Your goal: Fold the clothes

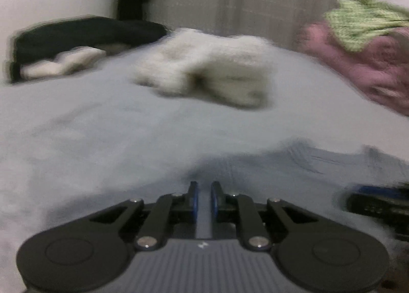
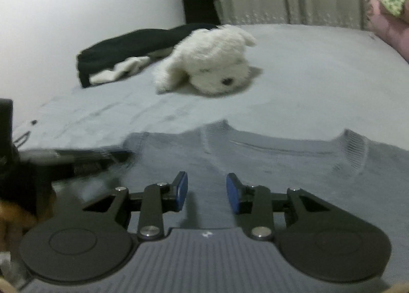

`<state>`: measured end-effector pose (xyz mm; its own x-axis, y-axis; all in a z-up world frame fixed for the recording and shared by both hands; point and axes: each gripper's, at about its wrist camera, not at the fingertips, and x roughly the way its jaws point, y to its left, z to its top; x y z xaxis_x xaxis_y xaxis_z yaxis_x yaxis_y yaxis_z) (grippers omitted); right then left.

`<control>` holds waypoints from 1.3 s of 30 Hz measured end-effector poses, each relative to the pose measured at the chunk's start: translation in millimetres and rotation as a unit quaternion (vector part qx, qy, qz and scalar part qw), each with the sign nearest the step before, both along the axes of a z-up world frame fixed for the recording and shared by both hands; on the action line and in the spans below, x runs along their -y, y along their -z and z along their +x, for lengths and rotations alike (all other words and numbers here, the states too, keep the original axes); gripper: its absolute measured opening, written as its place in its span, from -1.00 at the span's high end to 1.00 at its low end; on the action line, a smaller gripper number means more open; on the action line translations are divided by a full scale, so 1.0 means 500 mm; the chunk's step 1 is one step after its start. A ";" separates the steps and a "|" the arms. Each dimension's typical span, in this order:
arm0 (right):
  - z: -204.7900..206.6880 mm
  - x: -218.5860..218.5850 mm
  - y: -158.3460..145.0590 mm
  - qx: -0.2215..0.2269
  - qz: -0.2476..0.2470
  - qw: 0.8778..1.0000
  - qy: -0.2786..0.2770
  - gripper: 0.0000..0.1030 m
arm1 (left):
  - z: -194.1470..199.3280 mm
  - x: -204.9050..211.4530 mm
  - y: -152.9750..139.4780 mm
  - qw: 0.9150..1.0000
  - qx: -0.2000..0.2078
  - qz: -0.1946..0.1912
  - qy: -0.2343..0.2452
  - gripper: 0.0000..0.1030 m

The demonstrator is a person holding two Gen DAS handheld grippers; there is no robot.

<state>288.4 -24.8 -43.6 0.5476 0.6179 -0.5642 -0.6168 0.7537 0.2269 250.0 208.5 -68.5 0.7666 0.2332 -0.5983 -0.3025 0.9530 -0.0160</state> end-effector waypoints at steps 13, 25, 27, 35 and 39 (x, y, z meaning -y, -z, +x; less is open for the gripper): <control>0.040 0.206 -0.029 0.040 -0.036 0.990 0.131 0.12 | -0.012 0.018 -0.064 0.997 0.032 -0.065 0.040 0.26; 0.011 0.251 0.009 0.004 -0.040 0.982 0.185 0.07 | -0.133 0.000 -0.073 0.994 -0.004 -0.107 0.016 0.26; -0.017 0.270 -0.001 -0.008 -0.038 0.981 0.192 0.04 | -0.166 0.000 -0.081 0.993 -0.007 -0.115 0.015 0.26; -0.154 0.379 -0.025 -0.084 -0.041 0.971 0.218 -0.04 | -0.283 0.031 -0.067 0.987 -0.079 -0.138 0.032 0.24; -0.239 0.429 -0.028 -0.110 -0.044 0.967 0.227 -0.04 | -0.344 0.048 -0.054 0.984 -0.099 -0.144 0.040 0.24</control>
<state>168.9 -239.5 -29.5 0.6125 0.2855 -0.7371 -0.1615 0.9580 0.2368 77.8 184.4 -41.4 0.6379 -0.0237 -0.7698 -0.2505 0.9388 -0.2365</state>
